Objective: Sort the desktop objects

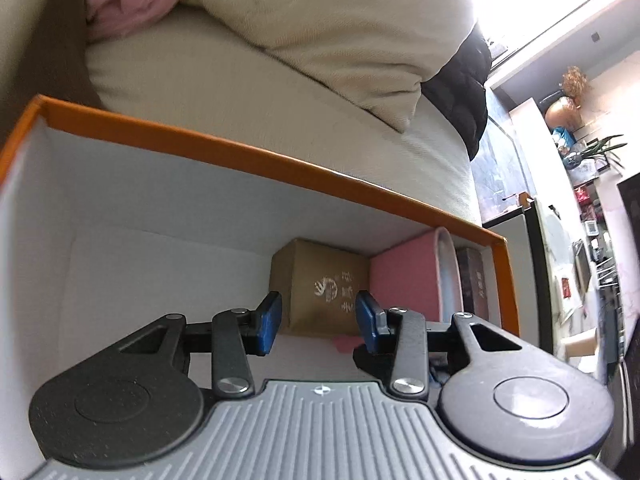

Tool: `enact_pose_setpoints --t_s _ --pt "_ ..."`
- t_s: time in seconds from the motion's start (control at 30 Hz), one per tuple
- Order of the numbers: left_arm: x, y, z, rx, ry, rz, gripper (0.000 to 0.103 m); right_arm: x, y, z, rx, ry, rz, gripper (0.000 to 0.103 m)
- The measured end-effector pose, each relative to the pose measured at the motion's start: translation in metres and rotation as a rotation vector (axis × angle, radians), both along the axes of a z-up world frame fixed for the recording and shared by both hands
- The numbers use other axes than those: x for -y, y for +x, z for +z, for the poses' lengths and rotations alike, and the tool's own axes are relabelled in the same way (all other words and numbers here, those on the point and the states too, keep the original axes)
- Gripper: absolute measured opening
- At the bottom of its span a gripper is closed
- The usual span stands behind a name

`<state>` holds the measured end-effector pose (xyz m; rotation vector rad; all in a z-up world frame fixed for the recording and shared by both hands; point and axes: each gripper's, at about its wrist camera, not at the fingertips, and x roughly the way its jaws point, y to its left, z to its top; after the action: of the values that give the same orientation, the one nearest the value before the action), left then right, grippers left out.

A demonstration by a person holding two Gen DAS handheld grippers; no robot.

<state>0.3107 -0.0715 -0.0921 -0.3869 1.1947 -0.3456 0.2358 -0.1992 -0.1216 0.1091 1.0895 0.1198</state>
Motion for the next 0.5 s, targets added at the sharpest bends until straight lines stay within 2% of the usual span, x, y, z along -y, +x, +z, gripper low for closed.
enact_pose_setpoints --t_s 0.13,0.23,0.5 --pt "-0.001 -0.018 0.021 0.067 0.025 -0.011 0.046 -0.005 -0.006 0.003 0.000 -0.023 0.020 0.002" --pt "0.000 -0.038 0.042 0.147 0.049 -0.021 0.046 -0.006 -0.024 0.015 0.041 -0.027 0.046 0.003" --pt "-0.006 -0.105 0.080 0.378 0.089 -0.026 0.047 -0.008 -0.096 0.051 0.321 -0.049 0.064 0.007"
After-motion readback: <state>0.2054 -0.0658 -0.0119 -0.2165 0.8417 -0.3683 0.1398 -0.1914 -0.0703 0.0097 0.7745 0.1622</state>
